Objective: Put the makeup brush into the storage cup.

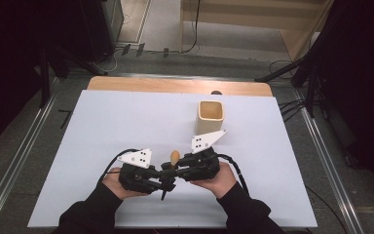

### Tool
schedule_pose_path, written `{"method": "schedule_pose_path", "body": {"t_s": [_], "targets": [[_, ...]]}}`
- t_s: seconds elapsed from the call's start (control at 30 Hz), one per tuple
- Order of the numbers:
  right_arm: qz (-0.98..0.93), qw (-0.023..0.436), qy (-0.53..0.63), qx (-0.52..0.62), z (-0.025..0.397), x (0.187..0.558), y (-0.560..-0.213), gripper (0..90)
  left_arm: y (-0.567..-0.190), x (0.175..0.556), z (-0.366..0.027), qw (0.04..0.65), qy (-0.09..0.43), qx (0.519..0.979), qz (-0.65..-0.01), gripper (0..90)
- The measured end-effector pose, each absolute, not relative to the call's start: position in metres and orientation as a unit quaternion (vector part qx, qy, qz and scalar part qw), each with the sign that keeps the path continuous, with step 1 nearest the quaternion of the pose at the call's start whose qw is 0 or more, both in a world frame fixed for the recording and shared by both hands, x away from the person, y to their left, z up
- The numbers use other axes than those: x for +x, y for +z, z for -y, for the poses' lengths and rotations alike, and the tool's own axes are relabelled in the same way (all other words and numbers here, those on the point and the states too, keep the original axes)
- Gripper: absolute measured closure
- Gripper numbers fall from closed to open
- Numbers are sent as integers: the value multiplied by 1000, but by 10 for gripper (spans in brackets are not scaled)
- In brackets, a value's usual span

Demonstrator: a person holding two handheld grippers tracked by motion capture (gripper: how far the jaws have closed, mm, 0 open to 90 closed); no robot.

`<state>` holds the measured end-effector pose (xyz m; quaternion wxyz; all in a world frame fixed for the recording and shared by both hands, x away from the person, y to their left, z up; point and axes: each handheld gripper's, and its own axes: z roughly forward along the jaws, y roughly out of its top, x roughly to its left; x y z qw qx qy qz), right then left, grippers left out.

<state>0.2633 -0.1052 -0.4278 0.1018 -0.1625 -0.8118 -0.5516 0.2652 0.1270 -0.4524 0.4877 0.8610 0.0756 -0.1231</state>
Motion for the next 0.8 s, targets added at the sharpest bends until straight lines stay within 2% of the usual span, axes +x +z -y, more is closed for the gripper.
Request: {"method": "schedule_pose_path", "body": {"t_s": [0.27,0.33,0.5,0.63,0.8], "targets": [[809,93,-560,-155,107,261,-426,753,-451,266,-126,494,-127,857,-76,788],[804,86,-568,-151,108,261,-426,678,-451,266,-126,496,-124,856,-75,788],[795,75,-583,-151,110,258,-426,578,-450,266,-127,493,-114,859,-78,789],[776,44,-611,-151,113,254,-431,465,-449,266,-130,503,-103,854,-83,789],[759,36,-629,-166,117,249,-437,438,-450,265,-134,514,-88,849,-83,789]]}}
